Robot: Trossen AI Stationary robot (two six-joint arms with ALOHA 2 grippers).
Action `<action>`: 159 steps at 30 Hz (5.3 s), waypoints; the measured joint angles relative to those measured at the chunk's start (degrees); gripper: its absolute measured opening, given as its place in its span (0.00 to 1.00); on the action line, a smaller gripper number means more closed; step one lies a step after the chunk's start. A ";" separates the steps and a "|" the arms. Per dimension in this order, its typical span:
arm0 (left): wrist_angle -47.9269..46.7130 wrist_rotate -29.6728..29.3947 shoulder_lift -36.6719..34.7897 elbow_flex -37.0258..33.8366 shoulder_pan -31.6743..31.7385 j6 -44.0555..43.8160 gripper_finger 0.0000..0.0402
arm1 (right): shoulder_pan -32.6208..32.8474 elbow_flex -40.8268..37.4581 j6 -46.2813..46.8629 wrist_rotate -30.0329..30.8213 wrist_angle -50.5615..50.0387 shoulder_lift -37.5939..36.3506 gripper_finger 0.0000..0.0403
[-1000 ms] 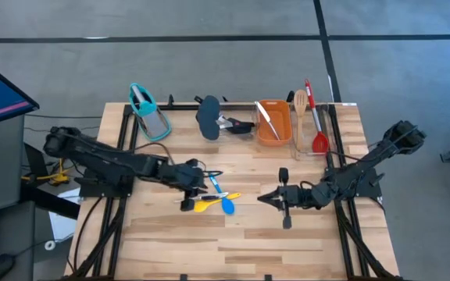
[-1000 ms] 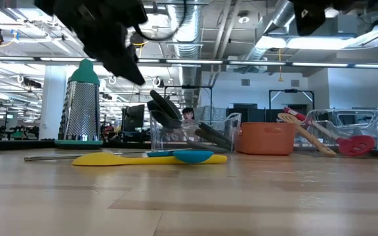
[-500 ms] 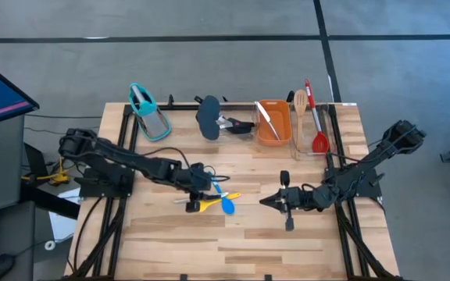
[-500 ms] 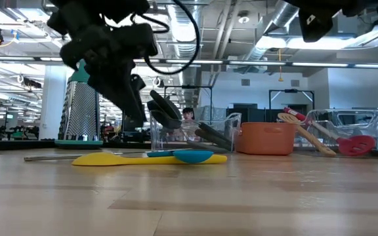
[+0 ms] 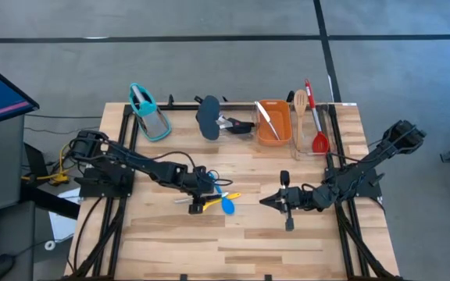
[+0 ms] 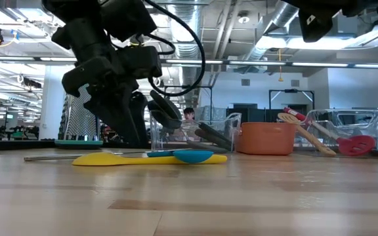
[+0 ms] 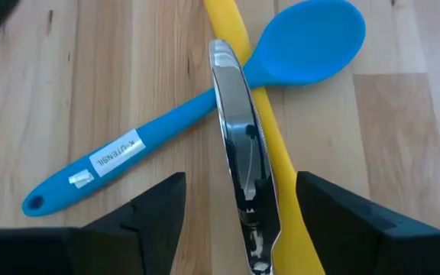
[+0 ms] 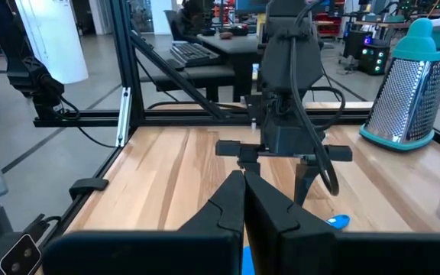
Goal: Pick & Place Kitchen Items
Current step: Put the butter knife in the orange bin
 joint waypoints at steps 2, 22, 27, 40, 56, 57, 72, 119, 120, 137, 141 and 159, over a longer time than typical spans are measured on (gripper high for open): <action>0.09 0.02 -0.01 -0.02 0.00 -0.06 0.59 | 0.00 0.02 0.00 0.00 -0.02 0.00 0.00; 2.40 -0.64 3.56 -0.02 0.00 -1.01 0.55 | 0.00 0.07 0.00 0.00 0.04 0.02 0.00; 3.22 -1.27 5.18 0.18 0.04 -2.17 0.53 | 0.00 0.07 -0.02 0.00 0.07 0.02 0.00; 3.32 -2.12 5.34 0.08 0.07 -3.43 0.31 | 0.00 0.07 -0.02 0.00 0.09 0.02 0.00; 2.41 -1.45 3.57 -0.25 -0.18 -4.30 0.11 | 0.00 0.07 -0.02 0.00 0.07 0.02 0.00; 2.34 -1.41 3.11 -0.28 -0.31 -4.16 0.11 | 0.00 0.07 -0.02 0.00 0.07 0.02 0.00; 5.81 -13.10 -14.52 -0.17 -1.12 6.53 0.08 | 0.02 0.07 -0.66 0.00 0.33 -0.14 0.00; 47.71 34.29 23.35 42.18 33.60 -5.91 0.08 | 22.05 0.09 -11.05 28.95 -3.40 -5.42 0.00; 47.79 35.57 23.35 42.17 33.43 -5.99 0.08 | 21.69 0.09 -9.68 33.30 -3.36 -5.44 0.00; 47.44 51.37 13.69 34.70 27.36 1.42 0.08 | -4.44 0.04 9.22 34.05 -8.70 2.05 0.00; 47.45 51.74 7.83 25.80 27.47 5.05 0.08 | -7.70 0.04 2.96 27.12 -4.18 1.97 0.00; 48.26 44.48 -7.95 9.33 24.63 8.76 0.08 | -27.47 2.71 -10.58 -16.07 20.14 8.44 0.05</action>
